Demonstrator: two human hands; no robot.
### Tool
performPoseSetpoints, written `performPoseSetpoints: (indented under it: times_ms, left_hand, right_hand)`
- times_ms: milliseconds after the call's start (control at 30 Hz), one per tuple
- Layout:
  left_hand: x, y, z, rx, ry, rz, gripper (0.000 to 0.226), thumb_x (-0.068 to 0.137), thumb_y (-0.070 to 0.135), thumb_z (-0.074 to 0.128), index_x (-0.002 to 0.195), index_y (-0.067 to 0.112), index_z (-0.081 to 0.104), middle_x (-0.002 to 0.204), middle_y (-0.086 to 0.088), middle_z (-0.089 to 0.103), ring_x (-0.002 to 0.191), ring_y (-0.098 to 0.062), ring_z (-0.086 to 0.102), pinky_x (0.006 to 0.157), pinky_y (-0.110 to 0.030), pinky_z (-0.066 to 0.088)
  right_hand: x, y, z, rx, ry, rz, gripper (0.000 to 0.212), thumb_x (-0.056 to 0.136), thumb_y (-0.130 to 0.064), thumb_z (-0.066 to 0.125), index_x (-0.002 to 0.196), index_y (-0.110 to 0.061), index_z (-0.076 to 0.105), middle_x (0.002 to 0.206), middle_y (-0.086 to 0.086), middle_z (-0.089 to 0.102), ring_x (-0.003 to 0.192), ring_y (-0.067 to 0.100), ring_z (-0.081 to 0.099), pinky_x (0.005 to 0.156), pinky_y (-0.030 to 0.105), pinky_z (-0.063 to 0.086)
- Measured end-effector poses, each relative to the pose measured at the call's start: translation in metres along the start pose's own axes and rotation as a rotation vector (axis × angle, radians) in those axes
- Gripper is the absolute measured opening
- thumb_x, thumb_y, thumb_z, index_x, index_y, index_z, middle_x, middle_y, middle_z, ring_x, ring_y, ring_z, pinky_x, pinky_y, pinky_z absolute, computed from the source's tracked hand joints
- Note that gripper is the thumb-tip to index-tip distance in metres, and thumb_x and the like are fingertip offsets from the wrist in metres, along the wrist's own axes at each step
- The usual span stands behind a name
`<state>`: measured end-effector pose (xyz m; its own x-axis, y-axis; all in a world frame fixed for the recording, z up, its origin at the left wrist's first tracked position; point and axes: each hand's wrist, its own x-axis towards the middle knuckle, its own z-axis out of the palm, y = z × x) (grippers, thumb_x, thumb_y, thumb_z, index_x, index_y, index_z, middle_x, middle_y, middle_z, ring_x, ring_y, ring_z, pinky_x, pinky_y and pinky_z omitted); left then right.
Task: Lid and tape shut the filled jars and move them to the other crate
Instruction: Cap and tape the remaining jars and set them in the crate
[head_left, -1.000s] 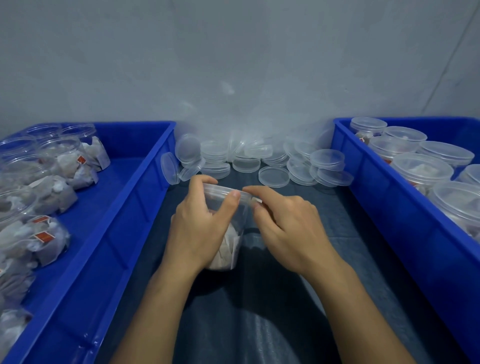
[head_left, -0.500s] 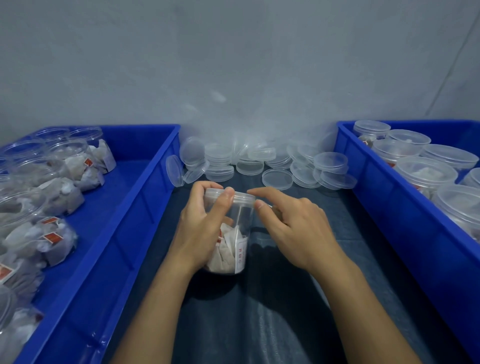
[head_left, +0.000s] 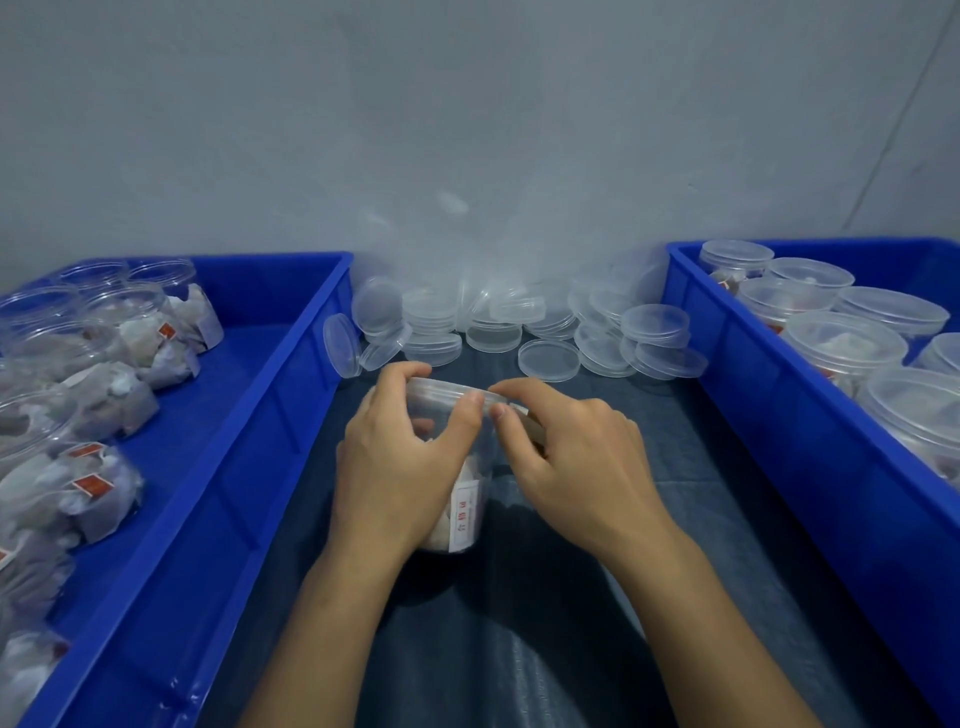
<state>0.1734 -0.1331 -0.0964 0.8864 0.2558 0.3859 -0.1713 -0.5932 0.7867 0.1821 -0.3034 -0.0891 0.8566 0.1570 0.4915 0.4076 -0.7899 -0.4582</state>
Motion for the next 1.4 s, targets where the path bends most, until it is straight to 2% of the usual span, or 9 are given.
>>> performPoseSetpoints:
  times_ms: [100,333,467,567,667,900,1167,1267,1400]
  left_hand:
    - [-0.002,0.002,0.003,0.02,-0.052,-0.004,0.07,0.073,0.086,0.053,0.131,0.047,0.046,0.1,0.019,0.067,0.087,0.008,0.063,0.077,-0.029,0.051]
    - [0.002,0.0,-0.001,-0.124,-0.059,-0.094,0.063,0.062,0.081,0.064,0.112,0.045,0.049,0.089,0.018,0.069,0.084,0.007,0.066,0.068,-0.024,0.05]
    - [0.002,-0.002,-0.001,-0.139,-0.073,-0.08,0.06,0.061,0.078,0.068,0.108,0.046,0.048,0.099,0.042,0.061,0.083,0.006,0.066,0.067,-0.025,0.05]
    - [0.003,-0.007,-0.001,-0.21,-0.081,-0.095,0.055,0.064,0.075,0.07,0.108,0.047,0.051,0.097,0.027,0.07,0.084,-0.001,0.071,0.077,-0.038,0.06]
    - [0.004,-0.01,-0.003,-0.297,-0.123,-0.138,0.053,0.068,0.071,0.07,0.111,0.044,0.055,0.103,0.009,0.075,0.092,-0.018,0.076,0.087,-0.056,0.061]
    - [0.004,-0.011,-0.005,-0.33,-0.182,-0.117,0.052,0.071,0.067,0.07,0.115,0.043,0.055,0.108,0.004,0.074,0.095,-0.021,0.077,0.087,-0.059,0.061]
    - [0.002,-0.007,-0.003,-0.242,-0.077,-0.091,0.089,0.059,0.078,0.078,0.134,0.042,0.045,0.112,0.015,0.071,0.102,-0.002,0.071,0.093,-0.041,0.06]
    - [0.0,-0.005,-0.003,-0.147,-0.03,-0.058,0.088,0.059,0.078,0.076,0.132,0.046,0.038,0.119,0.02,0.064,0.108,0.002,0.065,0.093,-0.034,0.056]
    - [-0.001,-0.001,-0.004,-0.036,-0.031,-0.035,0.079,0.059,0.084,0.069,0.125,0.051,0.04,0.11,0.027,0.061,0.103,0.007,0.061,0.082,-0.026,0.052]
  right_hand:
    - [-0.002,-0.002,-0.002,0.004,-0.024,0.001,0.038,0.098,-0.056,0.032,0.126,-0.044,0.056,0.081,-0.01,0.072,0.085,0.026,0.067,0.073,0.042,0.05]
    - [-0.001,0.001,-0.012,0.025,-0.109,0.002,0.042,0.096,-0.048,0.031,0.134,-0.048,0.05,0.065,-0.014,0.054,0.08,0.024,0.062,0.079,0.045,0.049]
    - [0.0,0.008,-0.013,-0.01,-0.129,0.011,0.044,0.095,-0.05,0.031,0.135,-0.048,0.05,0.061,-0.012,0.052,0.077,0.025,0.061,0.078,0.045,0.049]
    - [0.001,0.008,-0.009,-0.031,-0.147,0.003,0.044,0.095,-0.053,0.028,0.135,-0.05,0.047,0.065,-0.011,0.06,0.081,0.026,0.063,0.078,0.044,0.049]
    - [0.001,0.005,-0.004,-0.052,-0.124,-0.026,0.047,0.094,-0.057,0.019,0.134,-0.051,0.044,0.075,-0.009,0.068,0.083,0.027,0.065,0.075,0.043,0.048]
    - [-0.003,0.002,-0.002,-0.05,-0.068,-0.049,0.04,0.097,-0.058,0.024,0.126,-0.049,0.048,0.076,-0.013,0.069,0.081,0.026,0.067,0.068,0.04,0.043]
    - [-0.002,0.005,-0.002,0.039,-0.111,0.02,0.027,0.101,-0.059,0.034,0.117,-0.039,0.041,0.076,-0.008,0.068,0.08,0.028,0.066,0.073,0.045,0.049]
    - [-0.001,0.01,-0.004,0.09,-0.155,0.111,0.032,0.099,-0.062,0.042,0.097,-0.031,0.042,0.076,-0.008,0.063,0.076,0.026,0.061,0.069,0.044,0.047]
    - [0.0,0.012,-0.005,0.085,-0.298,0.149,0.045,0.103,-0.059,0.035,0.083,-0.023,0.052,0.077,-0.006,0.063,0.079,0.026,0.061,0.072,0.045,0.049]
